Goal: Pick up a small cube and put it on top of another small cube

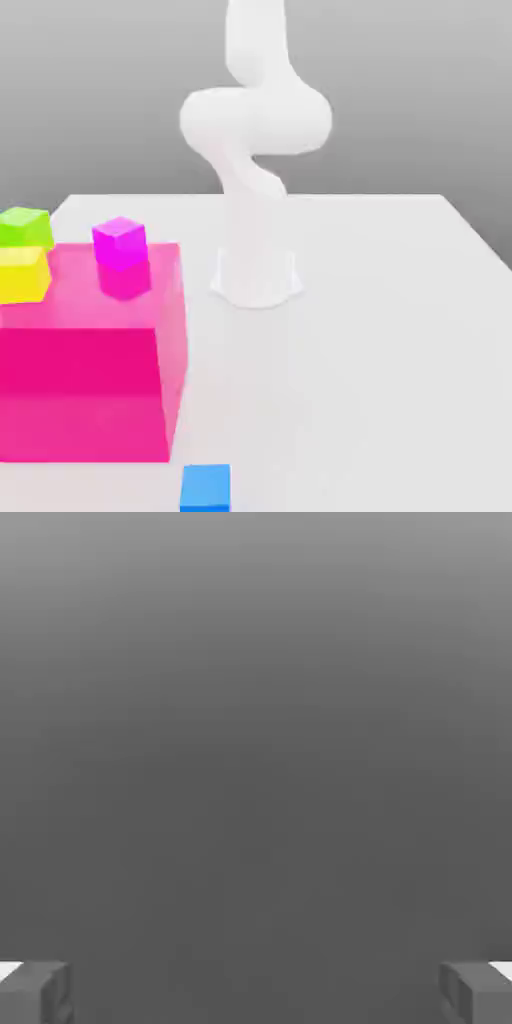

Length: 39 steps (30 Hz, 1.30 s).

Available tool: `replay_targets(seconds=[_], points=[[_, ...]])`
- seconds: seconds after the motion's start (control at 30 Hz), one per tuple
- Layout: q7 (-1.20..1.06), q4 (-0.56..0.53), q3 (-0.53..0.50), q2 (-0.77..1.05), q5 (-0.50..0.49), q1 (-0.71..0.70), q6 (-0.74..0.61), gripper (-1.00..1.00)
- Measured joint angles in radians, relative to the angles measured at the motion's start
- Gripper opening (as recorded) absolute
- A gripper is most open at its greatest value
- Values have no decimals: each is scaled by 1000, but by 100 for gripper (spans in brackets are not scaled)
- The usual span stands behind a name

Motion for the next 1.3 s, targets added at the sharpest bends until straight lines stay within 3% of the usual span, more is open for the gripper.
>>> replay_targets(seconds=[0.5, 0.87, 1.03, 1.07, 1.3], points=[[-121, -49, -74, 550, 57, 24, 193, 0], [-185, -86, -88, 947, 65, -2, 333, 0], [-211, -64, -69, 1128, 91, -20, 457, 0], [-215, -58, -62, 1156, 96, -26, 480, -100], [-215, -58, -61, 1159, 95, -27, 482, -100]])
